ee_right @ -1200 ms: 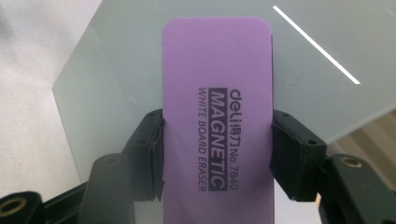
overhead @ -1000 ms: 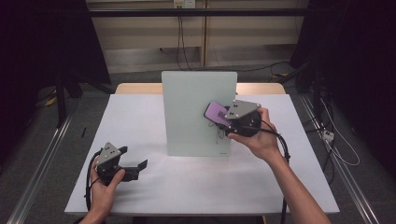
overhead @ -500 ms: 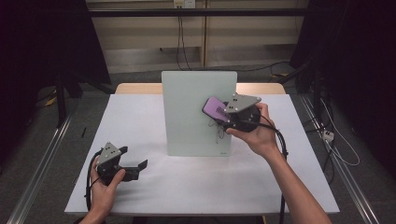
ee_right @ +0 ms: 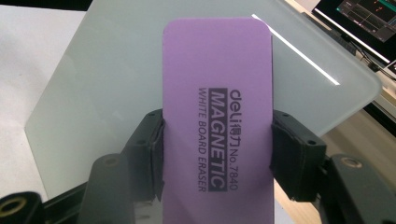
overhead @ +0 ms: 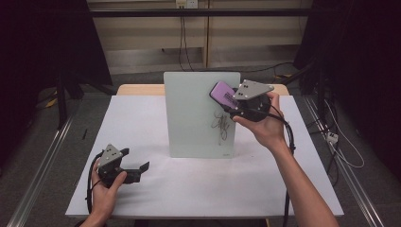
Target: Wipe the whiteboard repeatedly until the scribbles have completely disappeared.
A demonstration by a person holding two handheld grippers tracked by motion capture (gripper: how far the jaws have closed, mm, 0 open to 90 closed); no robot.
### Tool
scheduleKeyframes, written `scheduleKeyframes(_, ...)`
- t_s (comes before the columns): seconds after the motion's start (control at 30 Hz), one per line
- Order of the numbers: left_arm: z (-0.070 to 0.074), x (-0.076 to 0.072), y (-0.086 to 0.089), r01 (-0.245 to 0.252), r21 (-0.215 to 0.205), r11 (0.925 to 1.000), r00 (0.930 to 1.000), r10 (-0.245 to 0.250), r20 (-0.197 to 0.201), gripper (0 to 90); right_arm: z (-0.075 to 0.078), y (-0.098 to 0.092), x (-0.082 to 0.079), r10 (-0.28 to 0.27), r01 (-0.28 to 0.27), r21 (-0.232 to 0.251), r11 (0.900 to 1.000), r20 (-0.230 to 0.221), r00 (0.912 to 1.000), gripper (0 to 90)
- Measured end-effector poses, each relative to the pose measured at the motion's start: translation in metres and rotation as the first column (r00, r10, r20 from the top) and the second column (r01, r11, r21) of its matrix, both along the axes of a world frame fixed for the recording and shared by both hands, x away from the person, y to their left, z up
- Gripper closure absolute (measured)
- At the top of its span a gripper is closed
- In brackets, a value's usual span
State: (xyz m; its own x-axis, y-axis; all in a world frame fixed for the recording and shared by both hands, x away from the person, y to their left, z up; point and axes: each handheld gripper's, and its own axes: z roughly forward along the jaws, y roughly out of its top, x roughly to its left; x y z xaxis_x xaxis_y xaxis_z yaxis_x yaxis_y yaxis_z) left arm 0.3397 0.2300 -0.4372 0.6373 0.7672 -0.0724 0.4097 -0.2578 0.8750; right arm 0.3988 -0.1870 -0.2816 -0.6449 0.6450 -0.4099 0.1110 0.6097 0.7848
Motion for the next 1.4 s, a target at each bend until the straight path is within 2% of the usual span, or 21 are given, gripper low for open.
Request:
scheduleKeyframes(0.27, 0.000, 0.000, 0.000, 0.002, 0.001, 1.0000, 1.0000, -0.002, 0.000, 4.6, -0.019, 0.007, -0.006, 0.025, -0.027, -0.038, 0.999, -0.035, 0.9991, 42.1)
scheduleKeyframes(0.43, -0.001, 0.000, -0.001, -0.002, -0.002, 1.0000, 1.0000, 0.002, -0.001, 4.6, -0.030, 0.008, -0.009, 0.039, -0.040, -0.022, 0.999, -0.058, 0.9975, 42.1)
scheduleKeyframes(0.8, -0.001, 0.000, -0.001, -0.002, -0.002, 1.0000, 1.0000, 0.002, -0.001, 4.6, -0.060, 0.013, -0.019, 0.072, -0.079, -0.063, 0.995, -0.104, 0.9920, 42.2)
scheduleKeyframes(0.9, -0.001, 0.000, -0.001, 0.002, 0.006, 1.0000, 1.0000, -0.002, 0.000, 4.6, -0.067, 0.013, -0.021, 0.079, -0.086, -0.058, 0.995, -0.121, 0.9895, 42.2)
scheduleKeyframes(1.23, -0.002, 0.000, -0.004, 0.004, 0.005, 1.0000, 1.0000, -0.004, -0.006, 4.6, -0.076, 0.016, -0.023, 0.102, -0.115, -0.076, 0.990, -0.162, 0.9815, 42.1)
scheduleKeyframes(1.4, -0.002, 0.000, -0.004, 0.003, 0.005, 1.0000, 1.0000, -0.003, -0.005, 4.6, -0.070, 0.015, -0.022, 0.096, -0.107, -0.075, 0.991, -0.140, 0.9855, 42.1)
